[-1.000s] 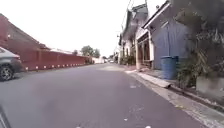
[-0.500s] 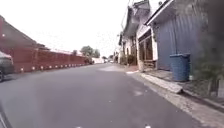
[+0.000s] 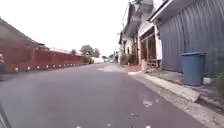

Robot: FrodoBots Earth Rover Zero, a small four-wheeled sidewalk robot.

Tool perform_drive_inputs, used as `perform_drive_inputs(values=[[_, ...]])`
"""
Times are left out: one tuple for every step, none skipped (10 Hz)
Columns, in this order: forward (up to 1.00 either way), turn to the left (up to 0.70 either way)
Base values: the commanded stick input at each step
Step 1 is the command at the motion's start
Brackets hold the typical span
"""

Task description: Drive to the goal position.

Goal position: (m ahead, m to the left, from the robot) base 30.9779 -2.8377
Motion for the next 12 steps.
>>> perform_drive_inputs(values=[[1.00,0.00],[1.00,0.00],[1.00,0.00],[1.00,0.00],[1.00,0.00],[1.00,0.00],[1.00,0.00],[1.00,0.00],[1.00,0.00],[1.00,0.00],[1.00,0.00],[1.00,0.00]])
